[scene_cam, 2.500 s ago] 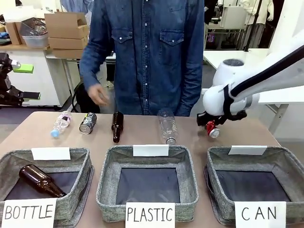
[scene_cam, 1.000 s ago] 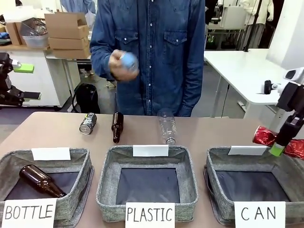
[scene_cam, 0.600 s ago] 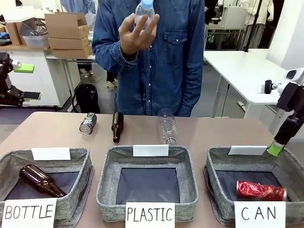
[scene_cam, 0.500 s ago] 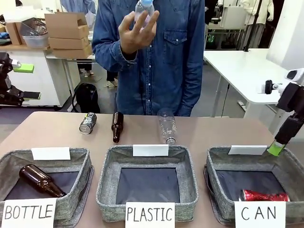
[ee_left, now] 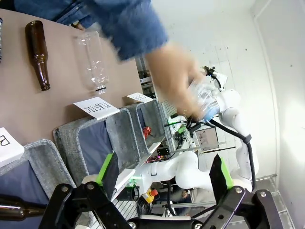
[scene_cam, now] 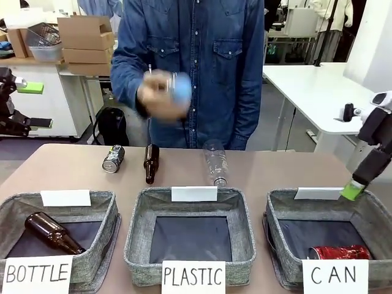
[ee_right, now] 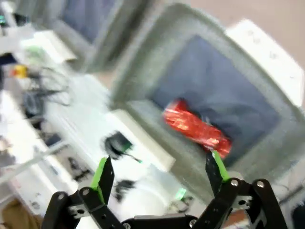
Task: Sort the can waste into the basket.
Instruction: Pick up the can waste from the table and place it in the right Fabric basket.
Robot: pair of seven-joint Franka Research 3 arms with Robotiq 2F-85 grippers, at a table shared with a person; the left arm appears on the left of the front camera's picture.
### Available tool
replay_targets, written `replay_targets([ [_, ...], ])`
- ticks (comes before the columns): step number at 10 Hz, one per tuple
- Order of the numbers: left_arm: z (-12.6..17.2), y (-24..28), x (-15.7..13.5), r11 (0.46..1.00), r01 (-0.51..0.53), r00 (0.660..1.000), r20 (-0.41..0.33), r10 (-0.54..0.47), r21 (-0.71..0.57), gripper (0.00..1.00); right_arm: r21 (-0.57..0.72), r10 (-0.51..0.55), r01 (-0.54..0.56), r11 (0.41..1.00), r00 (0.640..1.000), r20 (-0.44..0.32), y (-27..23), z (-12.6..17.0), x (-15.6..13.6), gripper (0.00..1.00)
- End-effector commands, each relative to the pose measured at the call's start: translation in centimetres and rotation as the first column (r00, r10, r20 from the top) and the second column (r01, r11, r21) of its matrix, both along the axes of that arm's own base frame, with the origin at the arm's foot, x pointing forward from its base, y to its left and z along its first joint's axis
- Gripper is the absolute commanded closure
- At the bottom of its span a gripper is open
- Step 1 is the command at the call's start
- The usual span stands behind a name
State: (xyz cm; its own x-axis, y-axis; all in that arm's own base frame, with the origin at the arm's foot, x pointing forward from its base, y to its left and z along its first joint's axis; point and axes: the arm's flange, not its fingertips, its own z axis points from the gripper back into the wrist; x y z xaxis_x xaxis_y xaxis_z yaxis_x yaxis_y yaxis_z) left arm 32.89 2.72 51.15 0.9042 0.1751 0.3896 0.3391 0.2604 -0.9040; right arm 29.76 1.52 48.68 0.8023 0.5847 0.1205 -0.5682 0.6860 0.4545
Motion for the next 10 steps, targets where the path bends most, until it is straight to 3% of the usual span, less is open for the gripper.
replay_targets([
  [1,0.1,-0.2,0.0,1.0,0.004,1.0,0.018,-0.003,-0.015,0.0,0.522,-0.14,0.229,0.822,0.969,-0.204,0.0,2.5,0.1,0.0],
  [2,0.1,-0.2,0.0,1.0,0.004,1.0,0.018,-0.003,-0.015,0.0,0.672,-0.2,0.41,0.617,0.907,-0.37,-0.7,3.8,0.5,0.0],
  [3,0.1,-0.2,0.0,1.0,0.004,1.0,0.018,-0.003,-0.015,0.0,0.723,-0.236,0.531,0.441,0.846,-0.477,-1.3,4.4,1.0,0.0],
  [4,0.1,-0.2,0.0,1.0,0.004,1.0,0.018,-0.003,-0.015,0.0,0.76,-0.23,0.576,0.3,0.817,-0.529,-2.2,4.7,1.5,0.0],
  [5,0.1,-0.2,0.0,1.0,0.004,1.0,0.018,-0.003,-0.015,0.0,0.779,-0.275,0.594,0.2,0.797,-0.537,-2.8,4.5,1.9,0.0],
  [6,0.1,-0.2,0.0,1.0,0.004,1.0,0.018,-0.003,-0.015,0.0,0.786,-0.374,0.598,0.156,0.773,-0.513,-2.7,3.6,2.7,0.0],
  [7,0.1,-0.2,0.0,1.0,0.004,1.0,0.018,-0.003,-0.015,0.0,0.614,-0.124,0.319,0.722,0.933,-0.339,-2.8,4.9,1.3,0.0],
  [10,0.1,-0.2,0.0,1.0,0.004,1.0,0.018,-0.003,-0.015,0.0,0.614,-0.124,0.319,0.722,0.933,-0.339,-2.8,4.9,1.3,0.0],
])
